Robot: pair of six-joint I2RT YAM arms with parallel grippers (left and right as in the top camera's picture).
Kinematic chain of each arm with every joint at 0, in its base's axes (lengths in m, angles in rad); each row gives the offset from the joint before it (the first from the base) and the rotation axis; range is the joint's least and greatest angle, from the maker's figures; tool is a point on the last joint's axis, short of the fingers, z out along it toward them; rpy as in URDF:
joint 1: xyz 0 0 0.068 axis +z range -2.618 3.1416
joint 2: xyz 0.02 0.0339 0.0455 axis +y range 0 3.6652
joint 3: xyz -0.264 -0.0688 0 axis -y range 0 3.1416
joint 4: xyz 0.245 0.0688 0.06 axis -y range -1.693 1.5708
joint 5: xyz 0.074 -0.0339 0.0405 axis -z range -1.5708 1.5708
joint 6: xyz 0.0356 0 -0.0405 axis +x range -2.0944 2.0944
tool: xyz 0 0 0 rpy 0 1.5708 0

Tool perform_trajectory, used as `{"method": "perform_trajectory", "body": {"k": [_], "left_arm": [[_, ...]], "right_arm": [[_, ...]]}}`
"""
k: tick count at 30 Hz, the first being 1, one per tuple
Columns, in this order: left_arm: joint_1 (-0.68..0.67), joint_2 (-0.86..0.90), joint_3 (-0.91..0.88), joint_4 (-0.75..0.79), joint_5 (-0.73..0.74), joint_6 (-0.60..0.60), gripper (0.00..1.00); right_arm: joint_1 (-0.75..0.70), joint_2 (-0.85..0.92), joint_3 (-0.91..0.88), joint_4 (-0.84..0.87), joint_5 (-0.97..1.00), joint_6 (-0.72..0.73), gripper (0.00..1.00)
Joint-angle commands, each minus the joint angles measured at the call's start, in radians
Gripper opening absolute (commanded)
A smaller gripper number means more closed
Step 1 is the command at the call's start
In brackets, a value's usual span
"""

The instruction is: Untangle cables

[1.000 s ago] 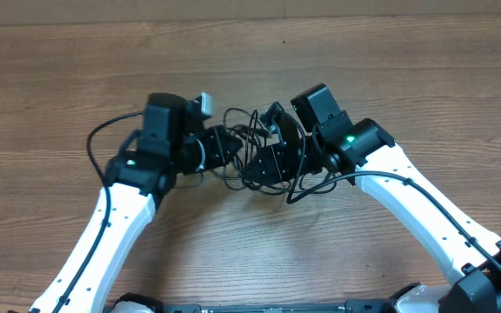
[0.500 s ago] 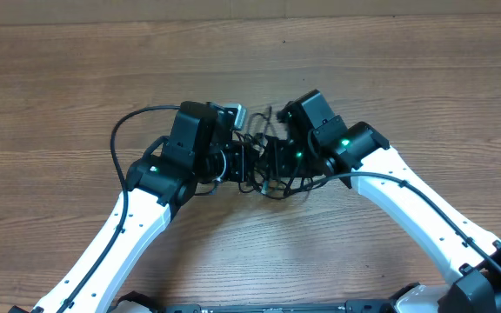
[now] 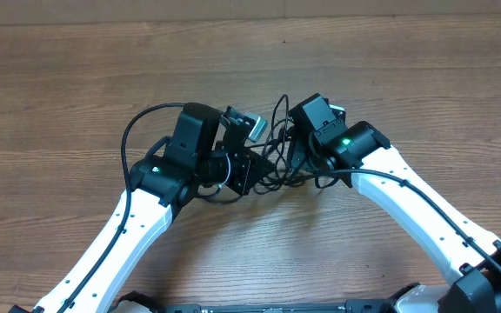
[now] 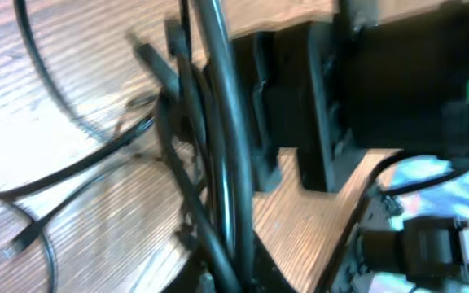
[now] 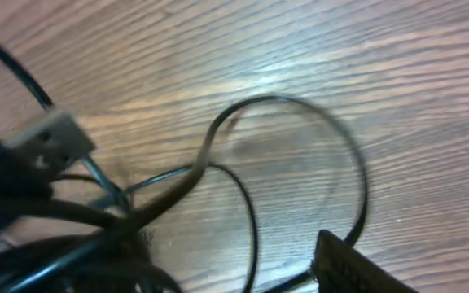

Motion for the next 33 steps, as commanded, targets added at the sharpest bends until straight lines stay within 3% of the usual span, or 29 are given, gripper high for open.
{"method": "perform_trajectory", "body": {"k": [1, 5, 10, 14, 17, 21, 23, 25, 26, 29, 33], "left_arm": [[-0.006, -0.02, 0.019, -0.043, -0.082, 0.007, 0.17], [-0.006, -0.02, 0.019, -0.05, -0.093, 0.0, 0.04], [-0.006, -0.02, 0.019, -0.051, -0.132, -0.001, 0.05], [-0.006, -0.02, 0.019, -0.052, -0.158, -0.038, 0.24], [-0.006, -0.02, 0.019, -0.054, -0.175, -0.066, 0.33], [-0.006, -0.02, 0.019, -0.055, -0.216, -0.141, 0.36], [-0.006, -0.02, 0.019, -0.059, -0.302, -0.205, 0.2], [-0.006, -0.02, 0.019, -0.082, -0.422, -0.33, 0.17], [-0.006, -0.02, 0.019, -0.11, -0.513, -0.423, 0.2], [-0.006, -0.02, 0.019, -0.163, -0.628, -0.531, 0.37], [-0.006, -0.02, 0.019, -0.188, -0.66, -0.541, 0.43]], "right_arm": [[-0.037, -0.001, 0.008, 0.016, -0.003, 0.05, 0.67], [-0.034, -0.001, 0.008, 0.079, -0.175, -0.099, 0.75], [-0.035, -0.001, 0.008, 0.089, -0.214, -0.132, 0.82], [-0.044, -0.001, 0.008, 0.072, -0.2, -0.132, 0.87], [-0.044, -0.001, 0.008, 0.069, -0.205, -0.24, 0.87], [-0.041, -0.001, 0.008, 0.047, -0.318, -0.436, 0.89], [-0.04, -0.001, 0.007, 0.06, -0.338, -0.478, 0.9], [-0.04, 0.0, 0.006, 0.089, -0.323, -0.494, 0.9], [-0.04, 0.001, 0.006, 0.112, -0.309, -0.494, 0.9], [-0.04, 0.011, 0.006, 0.178, -0.304, -0.494, 0.87], [-0.04, 0.049, 0.006, 0.241, -0.304, -0.493, 0.81]]}}
